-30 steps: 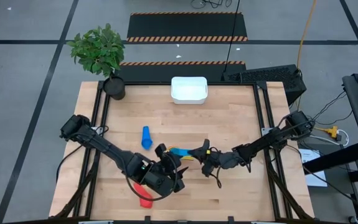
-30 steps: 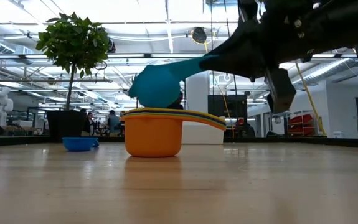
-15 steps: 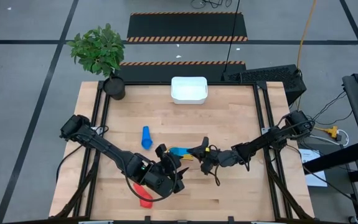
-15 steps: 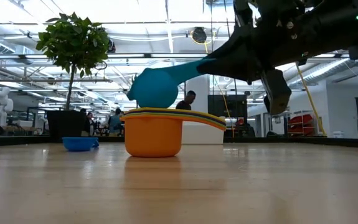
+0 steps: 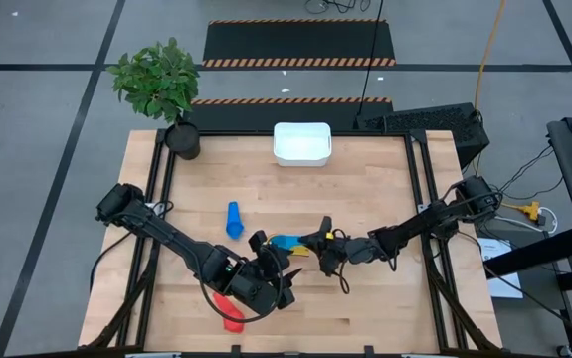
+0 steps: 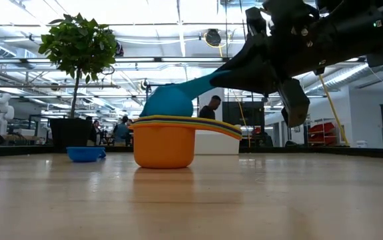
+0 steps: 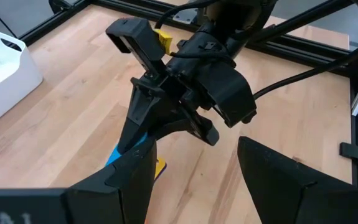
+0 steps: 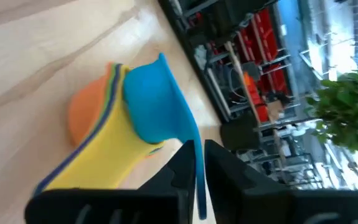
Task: Nest measuring cups in basket
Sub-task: Stack the light blue measuring cup on top of the yellow measuring cup
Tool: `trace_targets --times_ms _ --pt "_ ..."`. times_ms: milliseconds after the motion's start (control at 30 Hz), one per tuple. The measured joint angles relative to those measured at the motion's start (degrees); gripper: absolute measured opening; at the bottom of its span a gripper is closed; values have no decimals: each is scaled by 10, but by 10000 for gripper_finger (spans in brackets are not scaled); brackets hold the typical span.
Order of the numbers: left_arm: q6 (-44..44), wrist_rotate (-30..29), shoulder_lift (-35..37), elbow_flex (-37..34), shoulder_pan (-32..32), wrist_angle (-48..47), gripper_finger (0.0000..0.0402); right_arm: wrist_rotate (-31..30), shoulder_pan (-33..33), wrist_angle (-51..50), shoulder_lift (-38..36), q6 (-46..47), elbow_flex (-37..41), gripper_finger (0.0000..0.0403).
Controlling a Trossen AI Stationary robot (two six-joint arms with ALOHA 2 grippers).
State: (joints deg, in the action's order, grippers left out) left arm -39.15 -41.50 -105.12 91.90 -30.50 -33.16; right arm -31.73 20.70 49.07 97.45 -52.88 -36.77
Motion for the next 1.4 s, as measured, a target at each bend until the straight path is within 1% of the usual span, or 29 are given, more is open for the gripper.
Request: trace_targets --times_ms 133,400,500,700,867,967,1100,1267,1333,1400 --pt "-2 0 0 0 0 0 227 22 0 -20 0 12 0 40" --pt "-3 0 0 0 0 0 227 21 0 -27 0 13 0 81" --pt "-3 4 0 0 0 0 227 28 0 -31 0 34 0 102" --pt "-3 10 0 0 0 0 227 34 0 -61 -8 105 0 149" --pt "-2 11 0 0 0 0 227 36 -7 -113 -53 167 0 173" --pt "0 11 0 0 0 0 227 68 -17 -169 -92 210 0 180" --pt "0 11 0 0 0 0 227 138 -28 -236 -141 268 0 180" --pt "0 11 0 0 0 0 227 154 -29 -258 -182 336 0 180" --pt "0 11 0 0 0 0 227 154 -30 -259 -187 382 -1 180" --pt "0 11 0 0 0 0 227 155 -34 -290 -186 445 -15 181"
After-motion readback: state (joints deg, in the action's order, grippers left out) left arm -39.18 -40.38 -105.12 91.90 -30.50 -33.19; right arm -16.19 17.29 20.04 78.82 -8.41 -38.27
